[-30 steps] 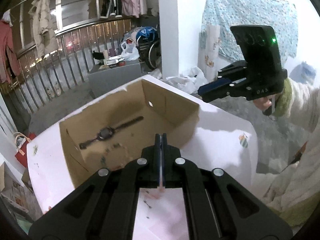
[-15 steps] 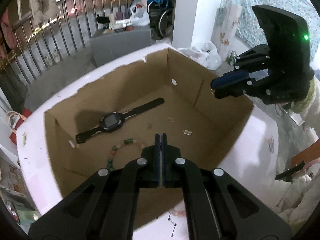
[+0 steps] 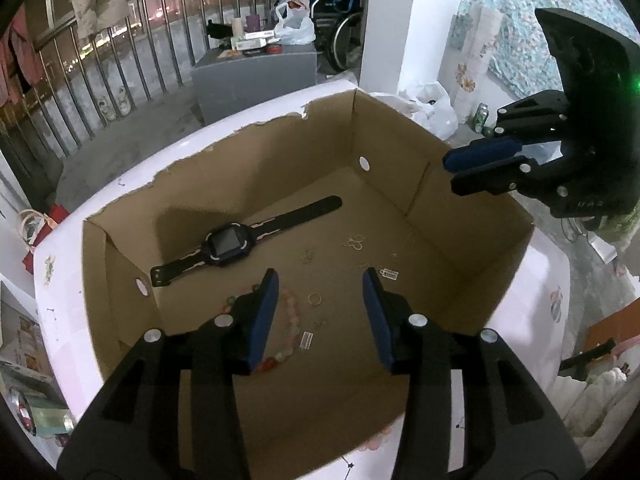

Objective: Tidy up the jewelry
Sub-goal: 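Open the left gripper to drop the chain while the right releases the ring, then withdraw both grippers from the box toward the pink bead bracelet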

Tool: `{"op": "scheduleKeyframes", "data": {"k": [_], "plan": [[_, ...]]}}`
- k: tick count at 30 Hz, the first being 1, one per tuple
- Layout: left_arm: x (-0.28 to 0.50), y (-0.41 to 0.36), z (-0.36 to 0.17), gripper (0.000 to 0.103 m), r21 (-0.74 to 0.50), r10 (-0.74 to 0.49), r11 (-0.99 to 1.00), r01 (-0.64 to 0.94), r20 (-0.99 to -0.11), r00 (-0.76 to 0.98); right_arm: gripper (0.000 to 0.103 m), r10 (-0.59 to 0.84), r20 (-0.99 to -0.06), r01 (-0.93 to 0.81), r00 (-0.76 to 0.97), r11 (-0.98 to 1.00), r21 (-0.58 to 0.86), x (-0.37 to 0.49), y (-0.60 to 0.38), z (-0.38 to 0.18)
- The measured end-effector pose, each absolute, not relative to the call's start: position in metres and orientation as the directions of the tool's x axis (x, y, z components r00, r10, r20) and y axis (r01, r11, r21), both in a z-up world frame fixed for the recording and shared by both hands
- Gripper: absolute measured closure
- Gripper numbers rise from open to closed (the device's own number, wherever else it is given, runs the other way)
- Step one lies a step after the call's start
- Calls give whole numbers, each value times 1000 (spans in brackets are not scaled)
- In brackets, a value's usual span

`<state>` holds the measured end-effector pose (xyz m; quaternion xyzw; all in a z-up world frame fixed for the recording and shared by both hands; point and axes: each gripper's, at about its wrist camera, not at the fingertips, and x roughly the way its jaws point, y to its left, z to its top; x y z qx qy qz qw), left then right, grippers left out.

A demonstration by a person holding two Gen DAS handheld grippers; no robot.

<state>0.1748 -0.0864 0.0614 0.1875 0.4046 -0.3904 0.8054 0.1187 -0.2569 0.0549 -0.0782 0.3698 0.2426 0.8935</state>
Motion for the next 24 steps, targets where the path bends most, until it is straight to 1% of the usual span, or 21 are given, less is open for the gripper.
{"op": "scheduleKeyframes", "data": {"k": [2, 9, 15, 20, 24], "plan": [[171, -83, 65, 61, -9, -485, 625, 781, -788, 379, 75, 378, -684, -485, 624, 873, 41, 109, -260, 59], [136, -55, 85, 60, 16, -521, 623, 782, -738, 429, 75, 384, -640, -466, 666, 884, 47, 75, -266, 71], [93, -24, 95, 60, 42, -549, 617, 786, -692, 469, 75, 424, -580, -467, 695, 880, 84, 41, -267, 82], [62, -1, 89, 60, 39, -577, 611, 790, -662, 479, 75, 471, -554, -501, 687, 859, 109, 20, -255, 79], [43, 2, 66, 60, 48, -575, 588, 808, -678, 458, 75, 529, -551, -551, 645, 822, 144, 13, -236, 63]]}}
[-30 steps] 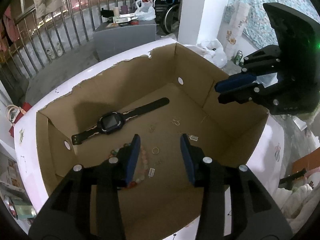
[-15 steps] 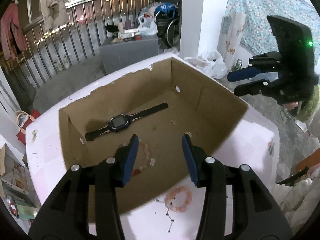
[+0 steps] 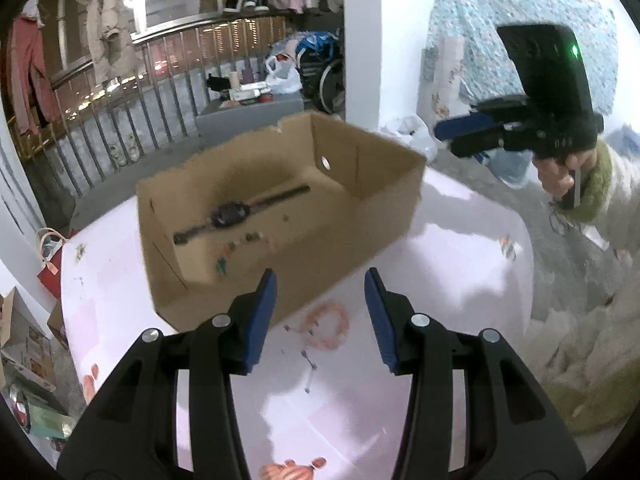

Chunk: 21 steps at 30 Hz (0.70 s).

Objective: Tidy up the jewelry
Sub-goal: 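Withdraw both grippers from the box toward the pink bead bracelet, then close the left gripper on the pink bead bracelet while the right grips it too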

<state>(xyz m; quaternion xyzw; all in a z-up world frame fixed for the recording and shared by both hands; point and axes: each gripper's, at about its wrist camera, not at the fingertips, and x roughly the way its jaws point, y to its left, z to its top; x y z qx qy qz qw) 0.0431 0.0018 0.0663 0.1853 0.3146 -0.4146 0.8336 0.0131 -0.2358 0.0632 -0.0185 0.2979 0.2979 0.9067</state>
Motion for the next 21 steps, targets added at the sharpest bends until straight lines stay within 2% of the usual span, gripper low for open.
{"op": "scheduleKeyframes", "data": {"k": [5, 11, 21], "plan": [[45, 2, 26, 61, 23, -544, 605, 796, -718, 434, 75, 548, -602, -576, 581, 799, 173, 24, -206, 28], [63, 6, -6, 77, -51, -529, 650, 758, -747, 403, 75, 523, -654, -526, 547, 822, 218, 50, -180, -13], [75, -11, -23, 78, -4, -490, 650, 760, -767, 415, 75, 439, -706, -441, 555, 875, 198, 68, -161, -43]]}}
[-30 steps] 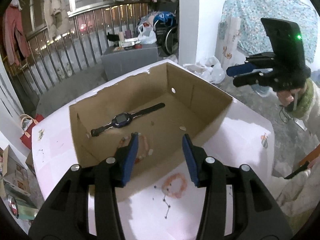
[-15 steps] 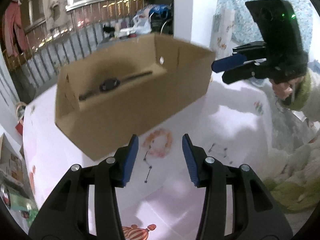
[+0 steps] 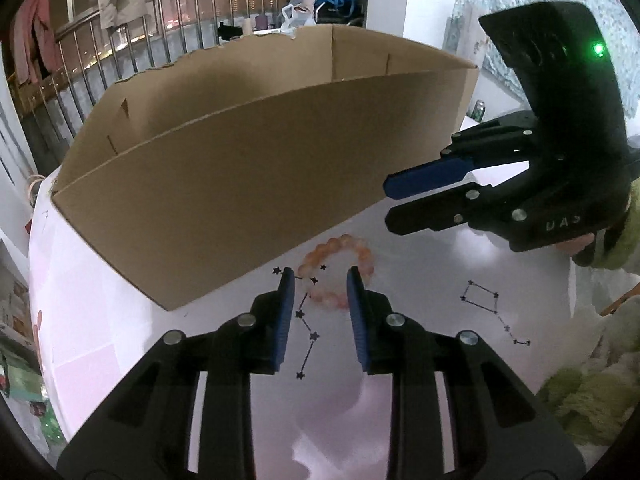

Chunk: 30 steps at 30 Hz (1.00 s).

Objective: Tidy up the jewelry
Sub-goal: 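Close the left gripper on the pink bead bracelet while the right grips it too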

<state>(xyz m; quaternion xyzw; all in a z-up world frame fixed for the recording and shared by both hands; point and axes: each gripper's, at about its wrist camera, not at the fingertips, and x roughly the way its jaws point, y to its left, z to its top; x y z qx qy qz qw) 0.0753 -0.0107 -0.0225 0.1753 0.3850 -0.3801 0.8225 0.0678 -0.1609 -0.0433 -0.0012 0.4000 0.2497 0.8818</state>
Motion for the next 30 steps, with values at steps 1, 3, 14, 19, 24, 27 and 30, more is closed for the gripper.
{"op": "scheduleKeyframes", "data": {"k": [1, 3, 14, 19, 24, 27, 30], "plan": [[77, -11, -25, 78, -5, -486, 652, 758, -770, 413, 75, 437, -709, -442, 554, 876, 195, 69, -160, -44], [81, -9, -28, 80, -9, -480, 659, 752, -775, 411, 75, 436, -712, -443, 550, 875, 193, 69, -158, -46], [90, -13, -34, 86, -56, -484, 670, 740, -789, 379, 79, 439, -733, -452, 519, 869, 201, 78, -150, -54], [89, -13, -41, 91, -73, -490, 658, 749, -797, 353, 85, 437, -747, -452, 500, 868, 205, 82, -146, -60], [85, -15, -44, 92, -88, -504, 644, 760, -796, 335, 92, 447, -751, -453, 486, 864, 220, 80, -149, -64], [80, -14, -43, 92, -105, -516, 638, 763, -794, 322, 92, 444, -755, -452, 482, 864, 221, 76, -152, -64], [76, -18, -43, 92, -114, -525, 630, 768, -792, 313, 92, 436, -762, -446, 478, 868, 216, 76, -154, -64]]}}
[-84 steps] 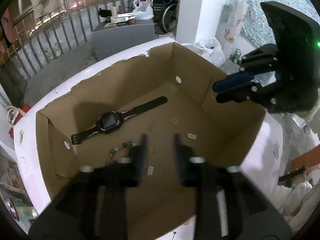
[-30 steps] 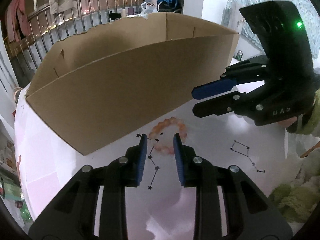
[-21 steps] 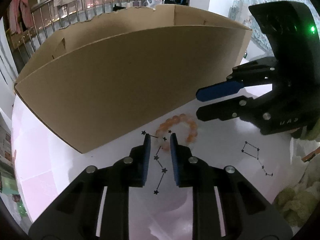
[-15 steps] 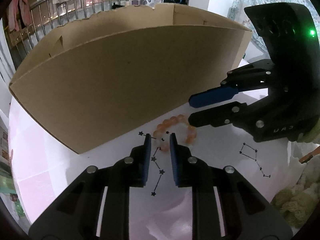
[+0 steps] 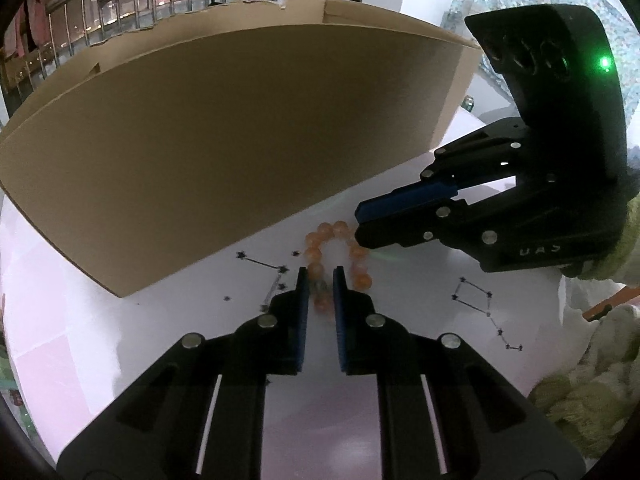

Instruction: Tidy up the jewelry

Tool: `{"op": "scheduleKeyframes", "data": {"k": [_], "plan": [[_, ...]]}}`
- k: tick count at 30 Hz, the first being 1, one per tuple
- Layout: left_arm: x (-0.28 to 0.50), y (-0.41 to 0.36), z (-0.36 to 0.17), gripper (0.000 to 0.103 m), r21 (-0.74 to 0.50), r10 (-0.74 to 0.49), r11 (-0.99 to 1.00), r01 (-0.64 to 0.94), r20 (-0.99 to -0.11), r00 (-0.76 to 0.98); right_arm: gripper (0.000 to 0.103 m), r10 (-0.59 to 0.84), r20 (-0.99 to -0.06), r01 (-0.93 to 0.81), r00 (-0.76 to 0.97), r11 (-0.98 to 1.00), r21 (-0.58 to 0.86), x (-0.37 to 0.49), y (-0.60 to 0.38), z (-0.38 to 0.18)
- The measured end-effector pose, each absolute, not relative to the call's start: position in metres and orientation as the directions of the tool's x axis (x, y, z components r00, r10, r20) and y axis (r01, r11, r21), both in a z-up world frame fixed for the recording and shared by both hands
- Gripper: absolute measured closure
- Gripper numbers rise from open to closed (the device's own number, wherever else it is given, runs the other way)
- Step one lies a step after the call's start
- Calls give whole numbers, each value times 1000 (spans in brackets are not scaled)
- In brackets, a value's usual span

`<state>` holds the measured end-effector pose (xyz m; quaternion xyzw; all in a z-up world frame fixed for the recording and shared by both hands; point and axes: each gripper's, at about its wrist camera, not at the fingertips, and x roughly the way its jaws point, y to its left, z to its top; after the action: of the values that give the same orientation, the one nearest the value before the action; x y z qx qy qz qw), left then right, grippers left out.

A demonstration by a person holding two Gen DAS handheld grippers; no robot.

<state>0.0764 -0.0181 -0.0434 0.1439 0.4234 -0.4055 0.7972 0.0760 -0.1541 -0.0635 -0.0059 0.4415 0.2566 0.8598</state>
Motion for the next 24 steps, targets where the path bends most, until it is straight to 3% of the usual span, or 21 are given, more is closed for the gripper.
{"op": "scheduleKeyframes", "data": {"k": [24], "plan": [[46, -56, -46, 92, -150, -596, 519, 841, -769, 230, 92, 376, -769, -392, 518, 903, 177, 40, -187, -51]]}}
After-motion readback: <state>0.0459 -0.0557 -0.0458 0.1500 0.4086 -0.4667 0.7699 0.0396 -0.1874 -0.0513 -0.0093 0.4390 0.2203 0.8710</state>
